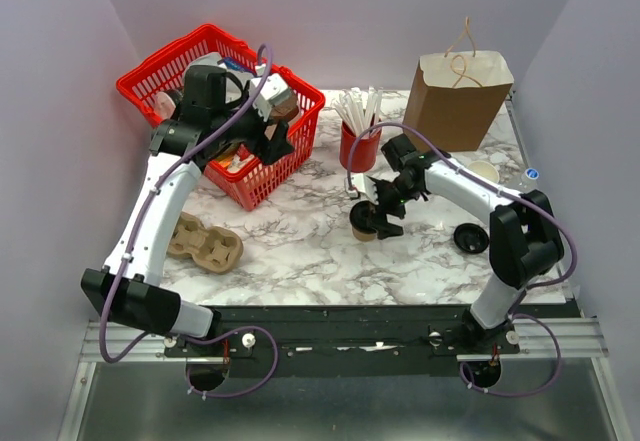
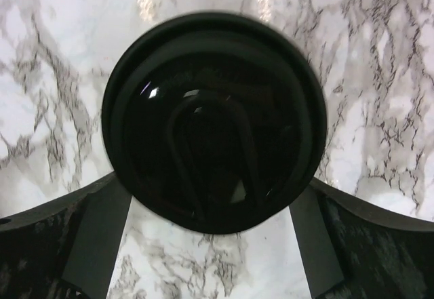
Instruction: Pack the takeout coffee
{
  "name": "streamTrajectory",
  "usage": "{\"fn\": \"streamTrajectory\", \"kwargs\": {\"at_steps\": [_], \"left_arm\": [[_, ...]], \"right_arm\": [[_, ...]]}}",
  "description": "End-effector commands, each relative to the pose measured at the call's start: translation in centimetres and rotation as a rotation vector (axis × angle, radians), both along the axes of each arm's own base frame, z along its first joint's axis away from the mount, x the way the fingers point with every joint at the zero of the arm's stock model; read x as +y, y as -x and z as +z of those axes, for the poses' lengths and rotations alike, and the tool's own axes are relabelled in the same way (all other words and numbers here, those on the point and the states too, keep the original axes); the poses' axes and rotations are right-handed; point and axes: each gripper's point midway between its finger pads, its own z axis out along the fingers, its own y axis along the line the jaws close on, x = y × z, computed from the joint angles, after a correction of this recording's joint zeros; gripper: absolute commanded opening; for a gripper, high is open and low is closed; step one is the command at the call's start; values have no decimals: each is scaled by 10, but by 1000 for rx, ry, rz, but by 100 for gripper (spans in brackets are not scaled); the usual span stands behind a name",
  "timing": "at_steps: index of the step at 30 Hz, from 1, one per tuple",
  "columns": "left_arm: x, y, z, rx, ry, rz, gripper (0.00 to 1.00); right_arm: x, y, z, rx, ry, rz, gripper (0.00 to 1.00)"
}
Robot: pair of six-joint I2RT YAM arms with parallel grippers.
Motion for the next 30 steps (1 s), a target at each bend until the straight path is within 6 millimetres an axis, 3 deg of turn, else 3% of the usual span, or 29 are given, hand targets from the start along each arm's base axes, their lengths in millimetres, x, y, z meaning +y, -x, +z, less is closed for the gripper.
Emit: {"fn": "streamTrajectory", "kwargs": {"at_steps": [1, 10, 14, 16, 19, 23, 30], "left_arm": [[18, 6, 6, -35, -27, 54, 88], [26, 12, -3, -25, -54, 77, 88], [32, 13, -6, -8, -48, 95, 88], [35, 16, -9, -1, -47, 104, 88], [41, 18, -9, 3, -45, 123, 88], [50, 18, -10, 10, -43, 151, 88], [69, 13, -7, 11, -50, 243, 88]], "right_arm": [[31, -25, 13, 9, -97, -109, 99], [72, -45, 13, 22, -200, -151, 91], [87, -54, 0, 56, -148, -161, 87], [95, -60, 9, 58, -171, -159, 86], [106, -61, 15, 46, -229, -137, 86], [122, -59, 8, 75, -232, -120, 86], [171, -55, 8, 85, -282, -79, 86]]}}
